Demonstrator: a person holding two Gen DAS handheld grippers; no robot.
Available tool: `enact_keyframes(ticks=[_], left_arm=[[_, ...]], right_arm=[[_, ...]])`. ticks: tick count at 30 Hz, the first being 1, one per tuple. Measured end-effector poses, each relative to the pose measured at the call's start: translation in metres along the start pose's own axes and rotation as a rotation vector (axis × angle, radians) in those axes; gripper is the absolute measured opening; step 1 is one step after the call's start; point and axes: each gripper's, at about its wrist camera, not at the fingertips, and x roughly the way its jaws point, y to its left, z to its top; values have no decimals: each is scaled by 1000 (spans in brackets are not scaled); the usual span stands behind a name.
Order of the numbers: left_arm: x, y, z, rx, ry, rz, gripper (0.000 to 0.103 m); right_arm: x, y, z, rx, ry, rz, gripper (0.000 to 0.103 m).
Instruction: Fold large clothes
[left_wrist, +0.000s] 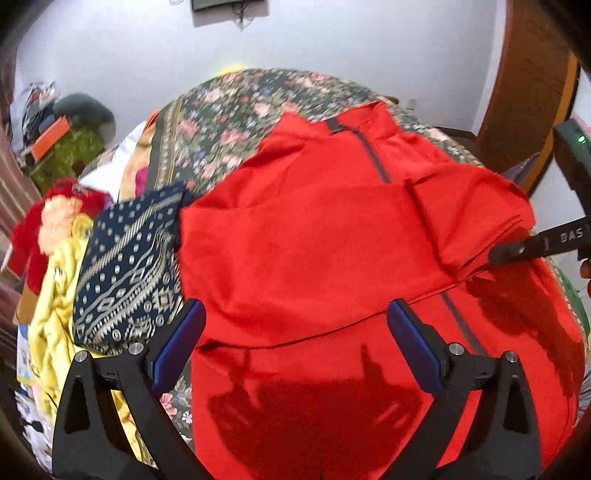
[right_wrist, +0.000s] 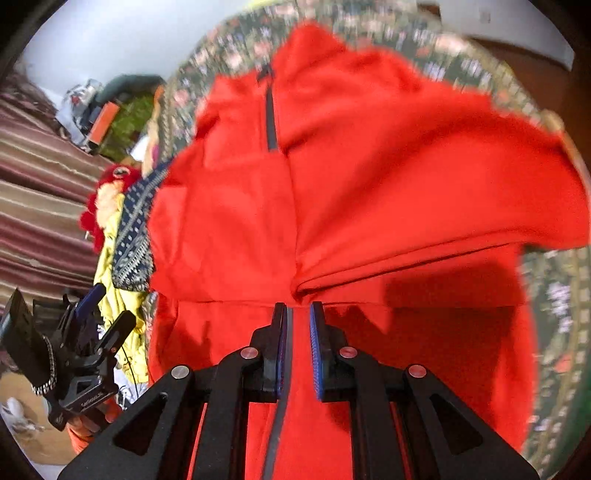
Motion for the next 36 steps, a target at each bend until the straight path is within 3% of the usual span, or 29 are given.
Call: enact_keyframes(ticks=[7, 14, 21, 28, 30, 33, 36], left_arm=[[-21, -65, 37, 115, -67, -28, 99], [-3, -161, 75, 237, -57, -131, 99], [44, -271, 86, 454, 9, -182, 99], [111, -348, 73, 679, 102, -137, 97], [127, -355, 70, 690, 121, -128, 90], [141, -356, 78, 614, 114, -162, 86], [150, -355, 87, 523, 134, -206, 61]], right_arm=[[-100, -23, -11, -68, -252, -95, 8], [-174, -89, -36, -42, -423, -217, 8], [-181, -165, -59, 79, -420, -257, 8], [-158, -209, -77, 151, -366, -268, 8], [-152, -213, -80, 158, -358, -265, 8], [-143, -216, -84, 168, -351, -264, 8], [-133, -215, -87, 173, -332, -261, 8]])
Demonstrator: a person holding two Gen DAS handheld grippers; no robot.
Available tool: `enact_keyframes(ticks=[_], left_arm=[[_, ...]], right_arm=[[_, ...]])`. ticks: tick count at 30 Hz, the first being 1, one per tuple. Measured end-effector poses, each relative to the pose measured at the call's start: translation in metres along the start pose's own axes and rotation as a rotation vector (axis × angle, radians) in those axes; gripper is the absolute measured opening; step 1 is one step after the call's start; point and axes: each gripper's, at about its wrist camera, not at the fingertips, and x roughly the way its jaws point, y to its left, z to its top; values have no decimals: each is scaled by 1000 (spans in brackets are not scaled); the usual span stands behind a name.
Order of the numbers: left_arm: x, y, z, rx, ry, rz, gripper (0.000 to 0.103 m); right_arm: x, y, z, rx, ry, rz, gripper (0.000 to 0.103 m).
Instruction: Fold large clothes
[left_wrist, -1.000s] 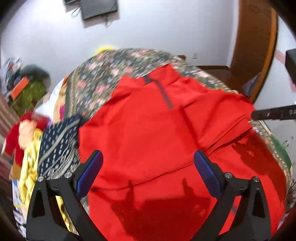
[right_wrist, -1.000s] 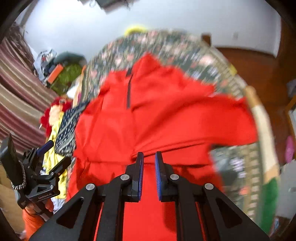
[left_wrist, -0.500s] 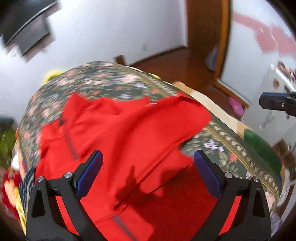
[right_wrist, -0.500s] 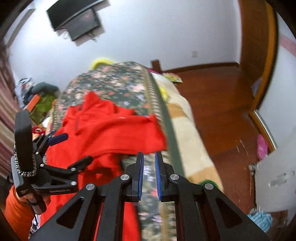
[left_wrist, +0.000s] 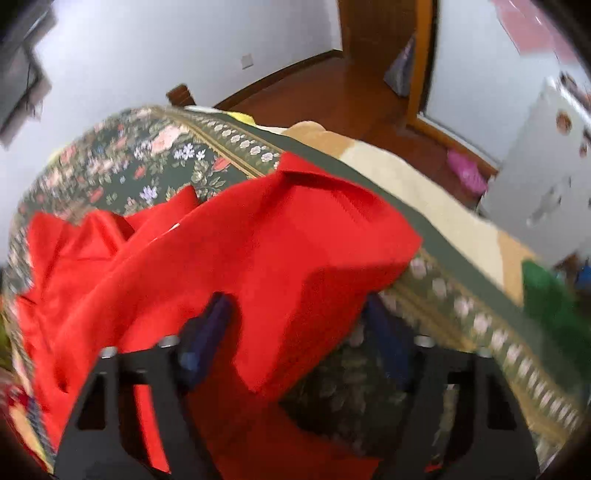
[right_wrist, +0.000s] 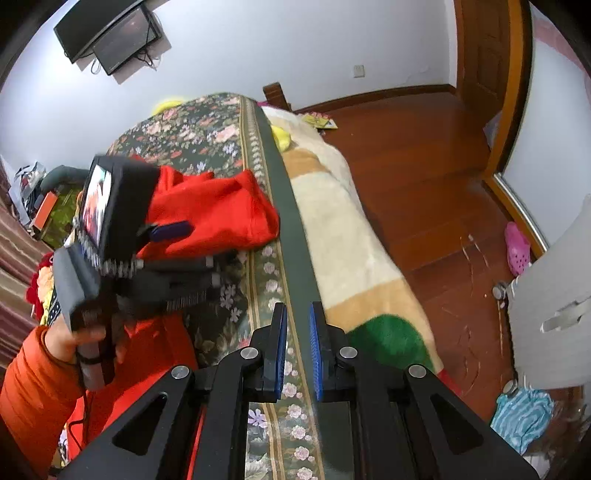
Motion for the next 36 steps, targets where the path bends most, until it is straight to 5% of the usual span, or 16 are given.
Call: enact_keyframes(ticks=[2, 3, 12, 17, 22, 27, 32, 36], left_arm=[[0, 1, 5, -1, -6, 32, 13], [-1, 1, 6, -6, -1, 56, 7], [-103, 77, -3, -210, -222, -37, 6], [-174, 144, -31, -301, -360, 17, 6], [-220, 214, -94, -423, -431, 127, 6], [-220, 269, -173, -551, -394, 203, 6], [-190, 291, -249, -661, -279, 187, 6], [-157, 292, -297, -723, -173, 127, 6]], right_arm=[[4, 5, -4, -6, 11, -1, 8], [5, 7, -5, -9, 13, 1, 8], [5, 49, 0, -101, 2, 25, 8], [9, 92, 12, -178, -21, 62, 8], [23, 149, 30, -303, -67, 71, 8], [60, 192, 41, -416, -56, 0, 8], [119, 201, 32, -489, 52, -122, 8], [127, 193, 26, -497, 50, -133, 8]])
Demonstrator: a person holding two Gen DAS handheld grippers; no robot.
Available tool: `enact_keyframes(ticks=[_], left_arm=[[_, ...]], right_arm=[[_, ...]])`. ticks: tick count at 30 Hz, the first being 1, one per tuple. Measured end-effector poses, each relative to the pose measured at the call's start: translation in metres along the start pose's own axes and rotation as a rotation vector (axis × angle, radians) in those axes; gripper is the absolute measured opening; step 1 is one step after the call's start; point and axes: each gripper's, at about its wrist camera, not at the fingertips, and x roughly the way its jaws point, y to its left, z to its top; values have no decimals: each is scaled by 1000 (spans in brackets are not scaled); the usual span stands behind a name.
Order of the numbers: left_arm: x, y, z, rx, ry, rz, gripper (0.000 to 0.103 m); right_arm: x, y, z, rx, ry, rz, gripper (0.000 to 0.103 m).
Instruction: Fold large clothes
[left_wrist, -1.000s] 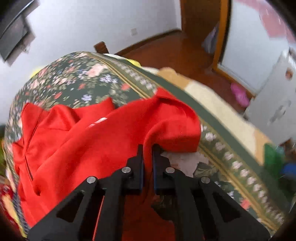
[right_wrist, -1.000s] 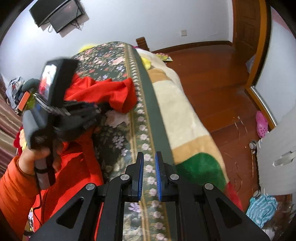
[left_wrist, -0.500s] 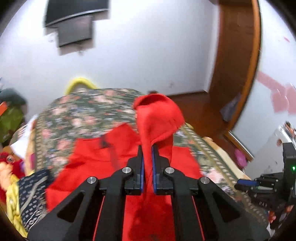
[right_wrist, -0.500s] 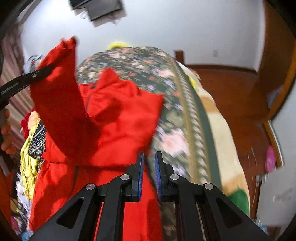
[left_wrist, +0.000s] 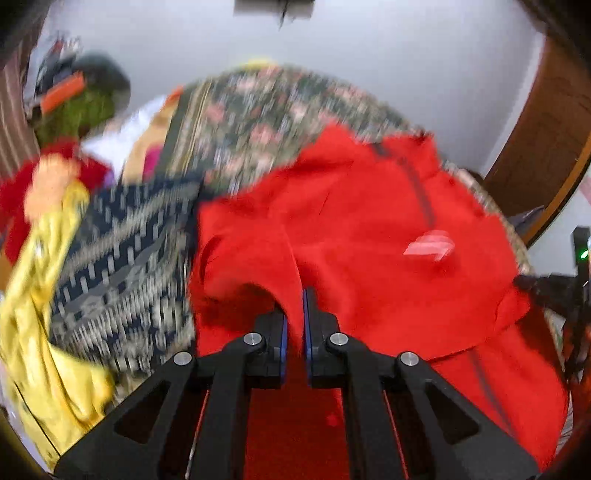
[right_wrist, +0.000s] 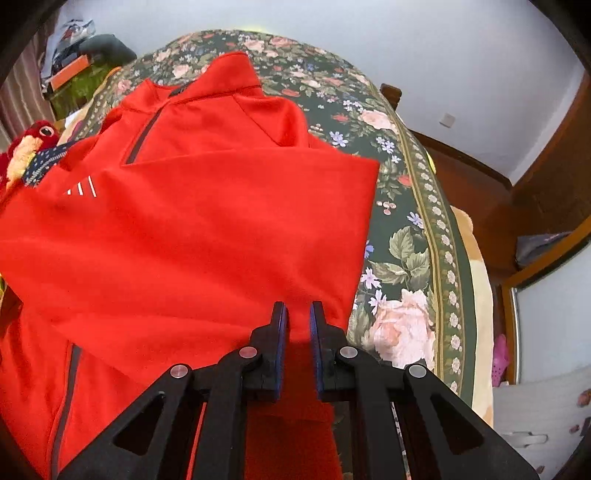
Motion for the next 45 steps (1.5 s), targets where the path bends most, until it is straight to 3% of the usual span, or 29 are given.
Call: enact_keyframes(ticks=[9, 10, 11, 13, 16, 18, 23, 33, 37, 45], left_arm=[[31, 34, -52, -67, 105, 39, 18], [33, 40, -55, -83, 119, 40, 21], [34, 46, -60, -102, 137, 46, 22], [35, 56, -66, -118, 152, 61, 28], [32, 65, -72, -125, 161, 100, 45], [28, 68, -73, -118, 161, 118, 51], [13, 70, -65, -95, 160, 137, 57], [-36, 43, 13, 18, -7, 101, 73], [-29, 29, 55, 55, -40, 83, 82], [31, 6, 112, 151, 6, 46, 83]], right_arm=[[0, -6, -9, -6, 13, -36, 12], [-1, -7, -10, -5, 6, -52, 21], [-2, -8, -12, -3, -3, -95, 50], [-2, -15, -16, 4, -43, -213, 94], [1, -40, -23, 99, -11, -79, 94], [-1, -52, -23, 142, 9, -19, 94], [-23, -52, -14, 132, -6, -1, 94], [-92, -19, 37, 53, -189, 90, 95], [-100, -6, 69, 32, -229, 118, 95], [-64, 10, 125, 14, -216, 173, 95]])
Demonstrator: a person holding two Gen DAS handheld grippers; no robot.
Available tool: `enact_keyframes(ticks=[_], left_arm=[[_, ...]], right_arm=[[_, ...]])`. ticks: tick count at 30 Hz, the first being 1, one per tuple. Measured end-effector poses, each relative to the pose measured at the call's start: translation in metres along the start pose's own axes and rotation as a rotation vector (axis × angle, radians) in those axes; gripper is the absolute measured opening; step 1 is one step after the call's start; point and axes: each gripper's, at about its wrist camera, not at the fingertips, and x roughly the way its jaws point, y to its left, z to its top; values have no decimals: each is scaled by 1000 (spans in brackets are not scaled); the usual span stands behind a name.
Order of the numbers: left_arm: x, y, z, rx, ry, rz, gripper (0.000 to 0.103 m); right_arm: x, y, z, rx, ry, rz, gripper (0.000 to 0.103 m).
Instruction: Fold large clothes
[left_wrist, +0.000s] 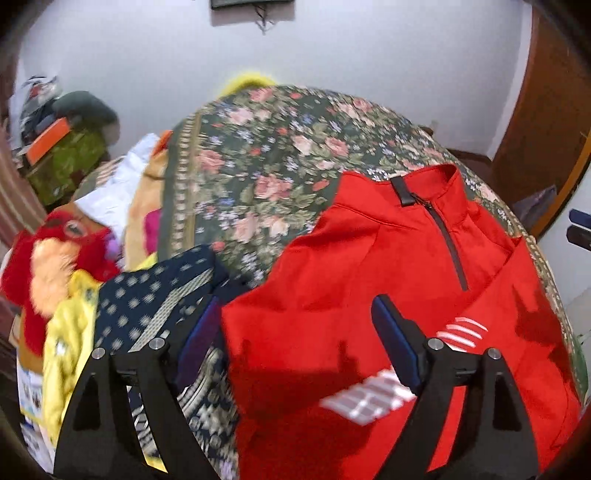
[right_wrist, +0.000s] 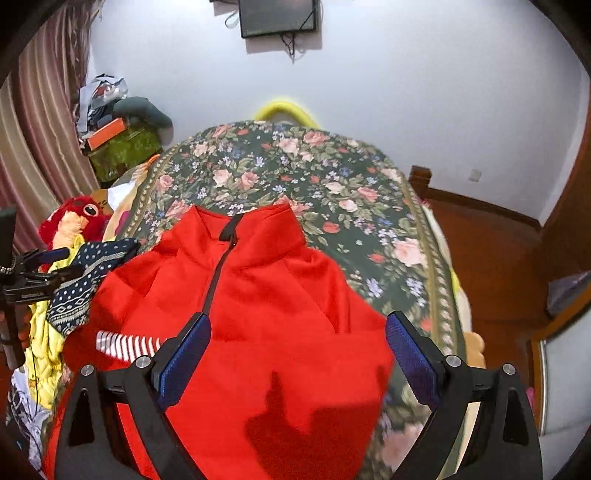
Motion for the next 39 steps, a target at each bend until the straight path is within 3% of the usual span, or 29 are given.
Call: enact_keyframes(ticks=[10, 13, 17, 19, 21, 23, 24, 26, 28, 32, 39], left_arm=[[110, 1, 39, -22, 126, -116, 83], [135, 0, 47, -28, 146, -136, 83], [165, -4, 48, -28, 190, -139, 83], [170, -5, 47, -51, 178, -159, 82], [169, -7, 44, -62, 158, -194, 66], [166, -8, 40, -97, 149, -241, 46], [164, -9, 38, -101, 152, -248, 40], [159, -14, 37, -102, 159, -235, 14], [149, -19, 38, -79, 152, -200, 10], [98, -23, 42, -29, 48, -134, 10], [2, -35, 19, 66, -65, -138, 10]], right_arm=[[132, -12, 31, 97, 147, 114, 95], [170, -12, 37, 106, 198, 102, 94], [204, -24, 31, 245, 240, 146, 91], [203, -23, 29, 252, 204, 156, 86], [199, -17, 28, 218, 182, 183, 70], [194, -13, 29, 212, 172, 229, 38], [192, -11, 29, 214, 171, 237, 33], [185, -5, 30, 204, 166, 237, 13], [171, -2, 30, 201, 141, 229, 7], [124, -4, 27, 210, 54, 241, 4], [26, 24, 7, 104, -38, 298, 4]])
